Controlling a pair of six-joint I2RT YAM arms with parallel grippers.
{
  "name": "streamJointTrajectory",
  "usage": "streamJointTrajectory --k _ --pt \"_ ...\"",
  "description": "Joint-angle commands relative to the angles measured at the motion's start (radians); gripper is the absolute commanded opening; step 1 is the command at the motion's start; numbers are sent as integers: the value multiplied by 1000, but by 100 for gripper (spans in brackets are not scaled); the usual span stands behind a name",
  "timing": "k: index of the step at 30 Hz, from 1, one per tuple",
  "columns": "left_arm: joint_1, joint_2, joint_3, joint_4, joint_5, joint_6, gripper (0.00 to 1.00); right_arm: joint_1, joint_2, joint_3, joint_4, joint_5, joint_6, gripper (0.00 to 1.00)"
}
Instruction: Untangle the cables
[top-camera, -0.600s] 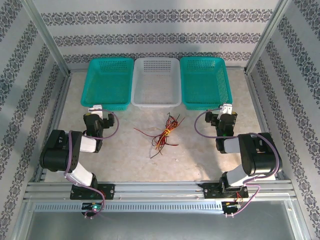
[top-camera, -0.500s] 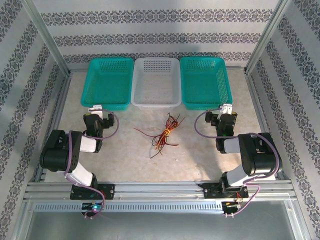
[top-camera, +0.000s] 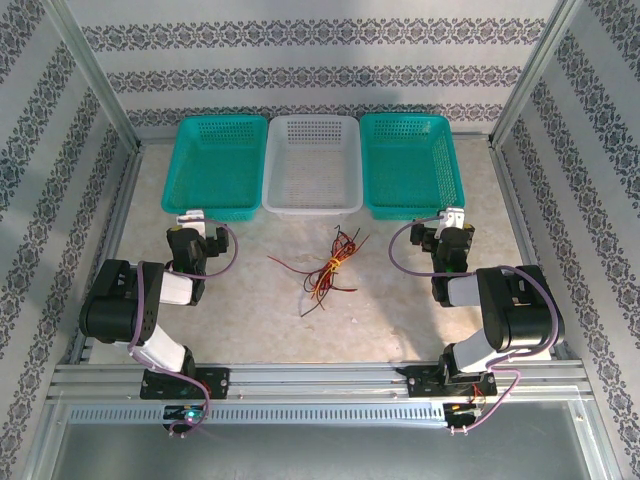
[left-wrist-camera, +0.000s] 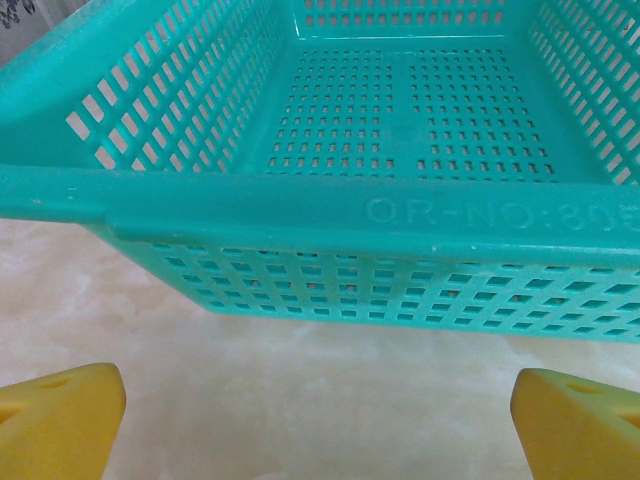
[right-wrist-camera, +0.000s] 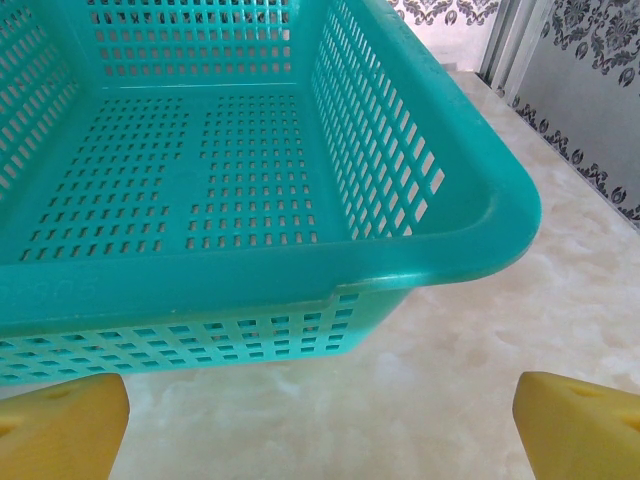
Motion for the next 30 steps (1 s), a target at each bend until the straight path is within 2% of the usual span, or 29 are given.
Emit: streamJointTrajectory --k 1,9,13,18,21,23,24,25,26,28,30 --pt "-13 9 17 56 -8 9 99 8 9 20 30 6 -1 98" --pt "-14 6 17 53 -20 12 99 8 7 21 32 6 -2 98" --pt "-26 -58 30 -15 -47 20 99 49 -28 11 27 83 -29 99" --pt "-44 -217 114 -352 -86 -33 99 73 -26 -69 188 104 -53 98" --pt "-96 -299 191 -579 -80 -36 99 78 -24 -85 244 108 -62 98" --pt "-154 -329 233 -680 -153 -15 99 122 -108 -27 65 265 -80 98" --pt "-172 -345 259 -746 -176 -33 99 131 -169 50 -155 282 -72 99" --pt "-185 -361 278 -812 -196 -64 99 123 -223 140 -413 239 -35 98" --pt "-193 -378 294 -868 -205 -102 99 120 -249 193 -543 210 -3 99" --pt "-212 -424 314 -987 -220 -190 100 161 -313 223 -689 269 52 98" --pt "-240 -471 313 -1074 -238 -261 100 229 -409 198 -790 384 84 99"
